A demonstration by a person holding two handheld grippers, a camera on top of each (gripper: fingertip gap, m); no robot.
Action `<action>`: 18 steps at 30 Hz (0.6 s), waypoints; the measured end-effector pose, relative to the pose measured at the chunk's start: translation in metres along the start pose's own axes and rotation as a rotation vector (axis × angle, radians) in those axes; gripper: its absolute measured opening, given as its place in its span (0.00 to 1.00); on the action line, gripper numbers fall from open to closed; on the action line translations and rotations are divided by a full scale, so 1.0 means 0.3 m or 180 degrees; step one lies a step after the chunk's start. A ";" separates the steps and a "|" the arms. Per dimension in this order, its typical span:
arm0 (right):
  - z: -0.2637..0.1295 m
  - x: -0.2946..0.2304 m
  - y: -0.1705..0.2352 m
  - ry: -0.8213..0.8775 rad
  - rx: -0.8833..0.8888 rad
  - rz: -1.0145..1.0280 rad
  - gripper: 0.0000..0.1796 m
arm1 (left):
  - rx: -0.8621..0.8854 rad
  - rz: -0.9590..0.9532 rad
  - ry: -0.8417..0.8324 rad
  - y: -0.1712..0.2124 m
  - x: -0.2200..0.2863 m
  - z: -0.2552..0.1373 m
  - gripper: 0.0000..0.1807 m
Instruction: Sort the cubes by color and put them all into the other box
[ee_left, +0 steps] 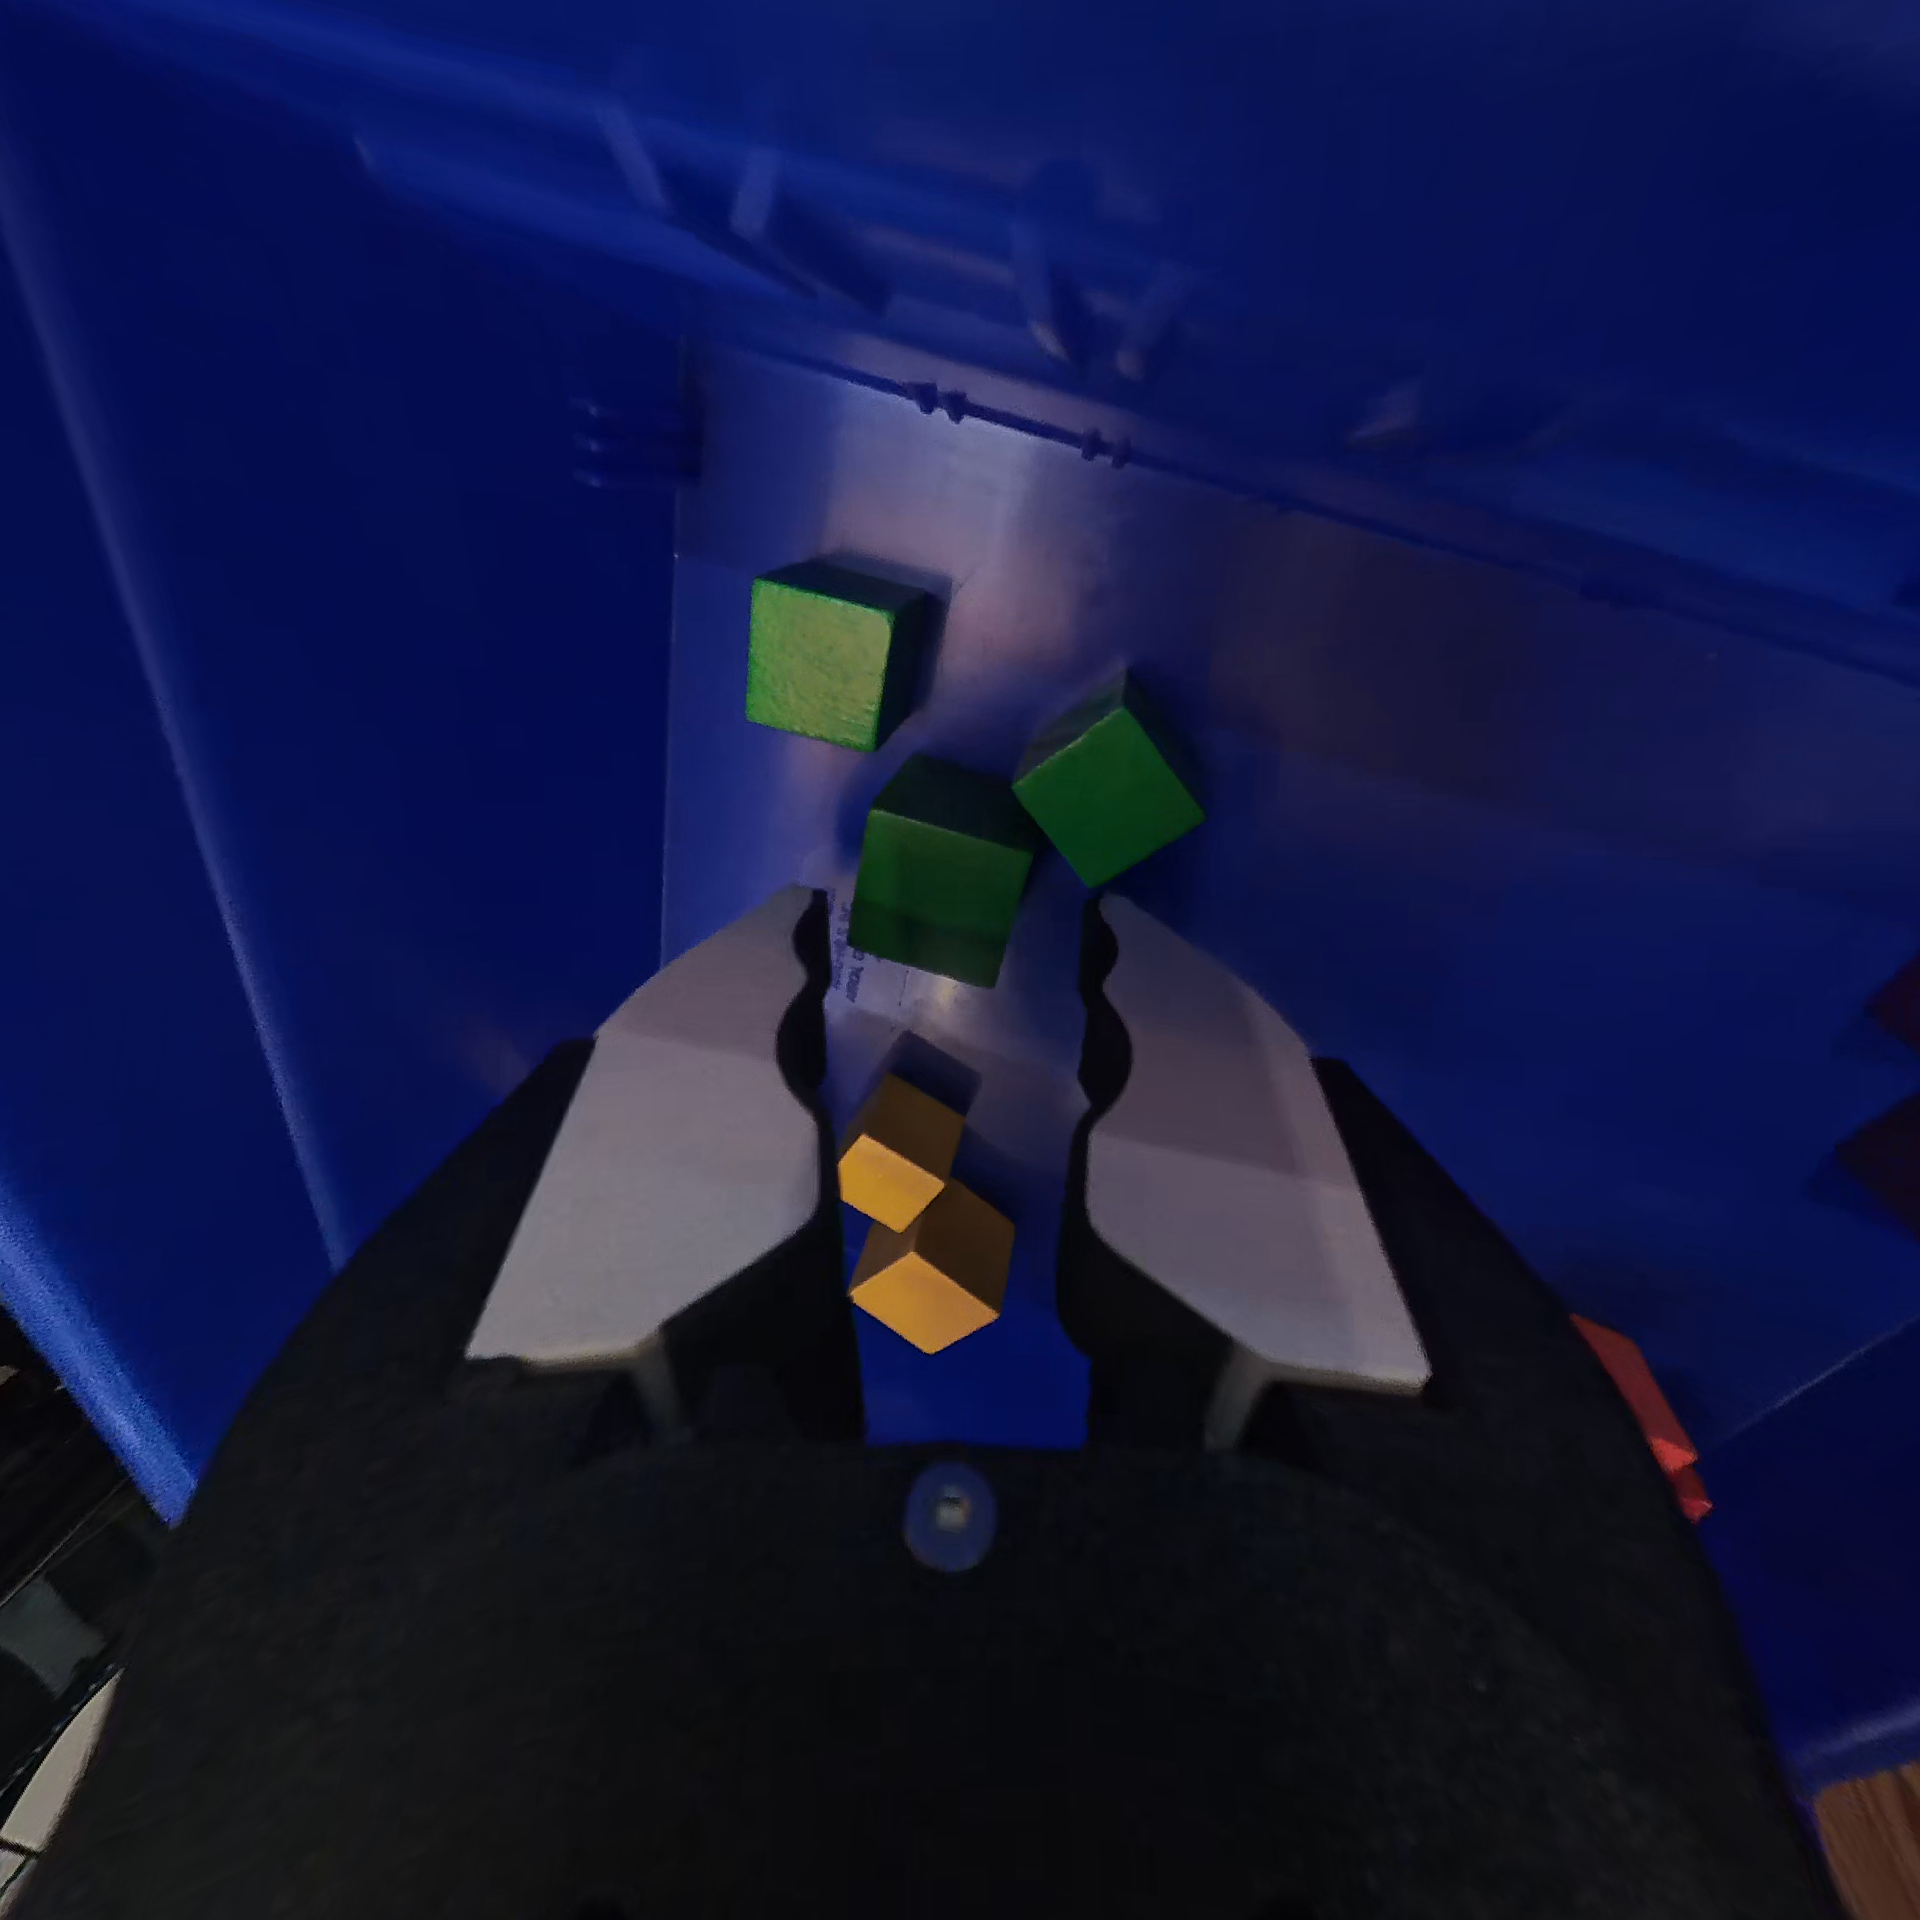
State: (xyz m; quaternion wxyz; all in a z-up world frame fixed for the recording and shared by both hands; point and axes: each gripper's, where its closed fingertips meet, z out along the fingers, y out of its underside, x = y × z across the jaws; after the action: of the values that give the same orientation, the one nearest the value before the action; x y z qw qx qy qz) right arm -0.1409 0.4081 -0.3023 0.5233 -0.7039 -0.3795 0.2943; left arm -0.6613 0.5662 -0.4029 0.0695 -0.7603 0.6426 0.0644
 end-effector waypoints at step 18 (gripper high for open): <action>0.025 -0.003 0.002 -0.0027 -0.0016 0.0033 0.30 | 0.0093 -0.0091 0.0075 -0.002 0.006 0.004 0.17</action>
State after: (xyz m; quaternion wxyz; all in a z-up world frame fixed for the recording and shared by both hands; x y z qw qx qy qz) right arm -0.1473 0.4111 -0.3049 0.5184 -0.7059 -0.3787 0.2991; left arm -0.6604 0.5647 -0.4044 0.0740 -0.7690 0.6333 0.0450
